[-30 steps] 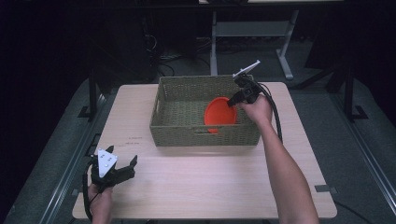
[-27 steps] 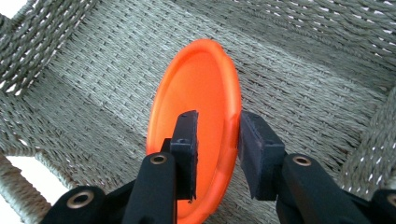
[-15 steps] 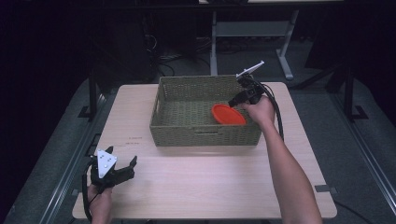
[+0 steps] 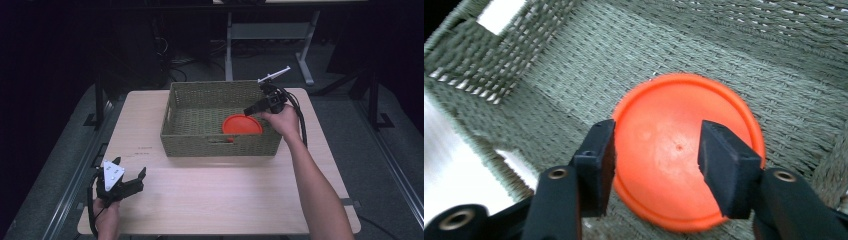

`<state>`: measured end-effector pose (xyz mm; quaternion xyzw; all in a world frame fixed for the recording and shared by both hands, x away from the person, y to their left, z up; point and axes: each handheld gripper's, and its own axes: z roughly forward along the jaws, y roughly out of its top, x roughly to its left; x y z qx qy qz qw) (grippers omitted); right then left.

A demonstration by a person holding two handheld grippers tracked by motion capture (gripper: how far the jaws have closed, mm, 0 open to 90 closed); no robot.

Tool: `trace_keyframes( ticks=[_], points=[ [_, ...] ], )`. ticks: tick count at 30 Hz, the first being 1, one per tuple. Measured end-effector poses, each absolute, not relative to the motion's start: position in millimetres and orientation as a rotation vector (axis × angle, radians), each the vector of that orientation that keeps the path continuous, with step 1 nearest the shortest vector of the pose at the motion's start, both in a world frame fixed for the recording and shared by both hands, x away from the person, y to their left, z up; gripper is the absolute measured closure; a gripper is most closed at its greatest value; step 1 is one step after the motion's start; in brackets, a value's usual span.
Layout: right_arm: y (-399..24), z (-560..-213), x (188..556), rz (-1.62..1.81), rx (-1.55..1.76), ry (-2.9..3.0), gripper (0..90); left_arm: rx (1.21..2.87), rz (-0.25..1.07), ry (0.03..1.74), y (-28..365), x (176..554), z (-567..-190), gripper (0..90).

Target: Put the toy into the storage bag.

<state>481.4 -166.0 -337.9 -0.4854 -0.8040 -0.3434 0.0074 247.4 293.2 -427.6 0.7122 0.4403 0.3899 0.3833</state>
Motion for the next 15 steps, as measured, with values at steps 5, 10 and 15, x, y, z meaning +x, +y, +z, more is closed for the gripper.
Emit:
trace_keyframes(
  ticks=[5,10,15],
  points=[
    [-173.9,-334.9,471.9,-1.117,-1.487,-2.480,40.1,1.815,0.996,1.126,293.7,247.3,-427.6,12.8],
    [-177.8,-332.0,464.8,-1.139,-1.460,-2.467,37.0,1.817,0.998,1.126,293.9,247.1,-427.5,12.8],
    [-181.2,-330.4,453.2,-1.158,-1.417,-2.460,32.9,1.815,0.997,1.128,293.6,247.4,-427.8,12.8]
  ],
)
